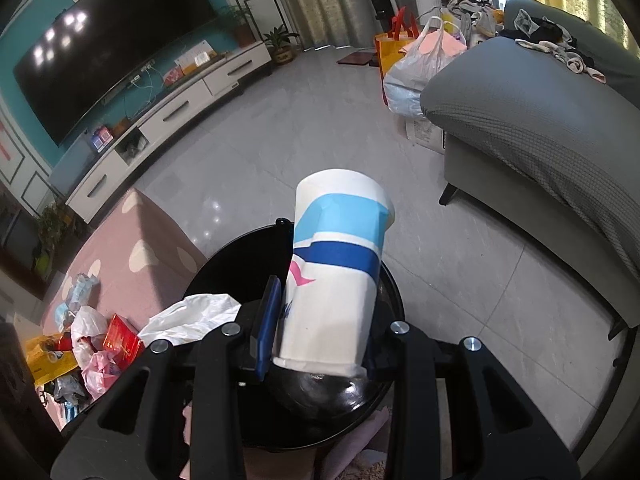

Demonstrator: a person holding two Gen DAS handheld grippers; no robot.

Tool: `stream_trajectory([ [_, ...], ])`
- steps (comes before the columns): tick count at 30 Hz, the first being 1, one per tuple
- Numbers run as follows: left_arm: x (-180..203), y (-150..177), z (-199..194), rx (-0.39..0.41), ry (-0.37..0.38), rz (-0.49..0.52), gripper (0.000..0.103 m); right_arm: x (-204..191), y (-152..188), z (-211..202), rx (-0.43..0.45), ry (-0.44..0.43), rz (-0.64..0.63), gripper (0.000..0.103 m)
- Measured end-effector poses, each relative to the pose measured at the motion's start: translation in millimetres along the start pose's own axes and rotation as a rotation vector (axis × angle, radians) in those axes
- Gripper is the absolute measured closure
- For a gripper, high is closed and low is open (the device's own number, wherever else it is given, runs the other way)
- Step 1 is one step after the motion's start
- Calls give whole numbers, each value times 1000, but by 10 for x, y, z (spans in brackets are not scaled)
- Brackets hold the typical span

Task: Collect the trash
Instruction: 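Carry the cup and tissues in both tools over the black trash bin, then open the right tool to drop the cup while the left tool drops the tissues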

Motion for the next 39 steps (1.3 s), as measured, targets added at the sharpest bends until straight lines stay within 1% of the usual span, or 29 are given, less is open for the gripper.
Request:
stream_trajectory([
  [3,23,26,45,-12,-2,6,78,4,5,35,-10,3,-4,68],
  [7,38,41,105,-29,-6,14,78,4,37,136,-44,18,-15,68],
  [11,51,77,195,-52,-26,27,78,7,61,210,-66,28,-23,68],
  [15,64,108,261,-72,-29,32,78,23,81,271,-86,44,-30,68],
  [21,57,137,344,-101,-34,34,78,45,92,310,-100,50,-35,68],
  [35,108,185,416,-123,-38,39,78,24,144,374,-129,55,-51,67],
  [39,152,207,453,-133,-34,48,78,36,160,397,-136,71,-54,67],
])
Point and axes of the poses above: each gripper's, at about its wrist camera, not at the fingertips, and z roughly the way its jaws point, x to its right, y to its underside, the point moved 7 cm from there along z, roughly the way its jaws point
